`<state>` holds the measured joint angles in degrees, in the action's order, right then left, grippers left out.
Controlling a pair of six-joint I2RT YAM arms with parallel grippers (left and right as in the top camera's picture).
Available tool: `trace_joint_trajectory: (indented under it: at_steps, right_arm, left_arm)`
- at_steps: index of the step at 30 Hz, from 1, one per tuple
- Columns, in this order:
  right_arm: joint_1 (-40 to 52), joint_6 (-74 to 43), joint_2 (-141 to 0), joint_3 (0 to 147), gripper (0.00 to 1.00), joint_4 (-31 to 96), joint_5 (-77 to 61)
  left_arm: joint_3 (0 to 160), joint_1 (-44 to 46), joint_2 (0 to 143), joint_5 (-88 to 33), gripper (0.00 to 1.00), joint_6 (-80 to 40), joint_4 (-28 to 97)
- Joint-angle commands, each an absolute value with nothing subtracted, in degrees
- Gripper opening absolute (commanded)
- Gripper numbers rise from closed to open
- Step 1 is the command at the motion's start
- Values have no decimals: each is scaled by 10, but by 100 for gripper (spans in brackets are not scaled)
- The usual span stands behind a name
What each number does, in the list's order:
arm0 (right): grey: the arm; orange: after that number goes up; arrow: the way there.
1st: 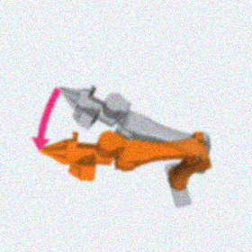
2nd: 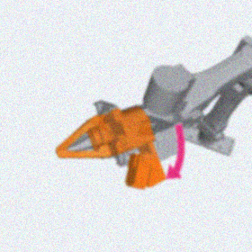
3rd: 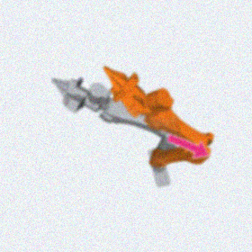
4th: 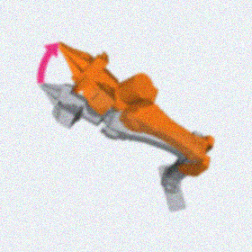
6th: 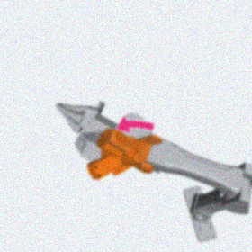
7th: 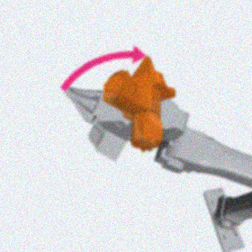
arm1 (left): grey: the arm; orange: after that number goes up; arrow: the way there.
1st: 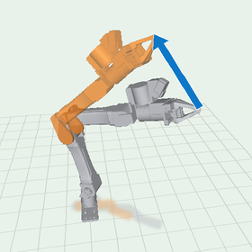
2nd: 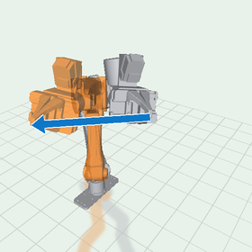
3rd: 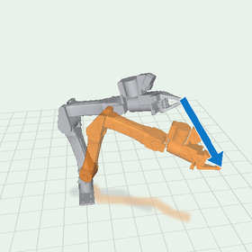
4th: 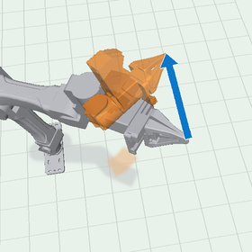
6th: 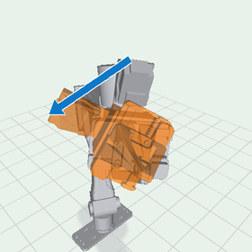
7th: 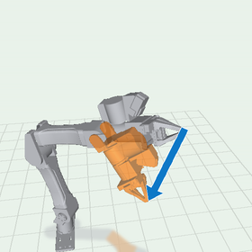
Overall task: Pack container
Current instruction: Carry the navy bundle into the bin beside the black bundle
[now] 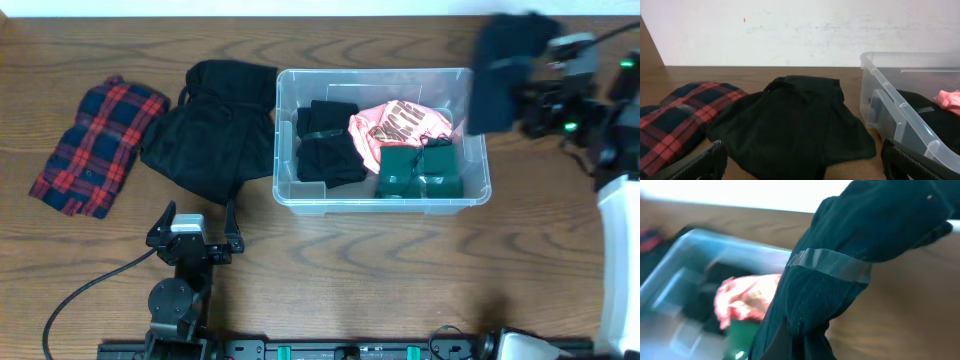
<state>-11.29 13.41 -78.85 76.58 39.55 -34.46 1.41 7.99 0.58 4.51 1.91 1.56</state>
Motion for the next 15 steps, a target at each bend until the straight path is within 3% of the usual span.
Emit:
trace_joint_trajectory:
  at_steps: [1, 12, 15]
  right_arm:
    - [-45, 264, -772, 779, 1, 408, -395]
    - [160, 616, -809, 779, 1, 550, -392]
    - [180, 645, -825, 779, 1, 555, -392]
  left_arm:
    - [2, 81, 3, 56, 98, 27, 36]
    - [2, 81, 3, 56, 98, 27, 36]
    - [2, 81, 3, 56, 98, 27, 36]
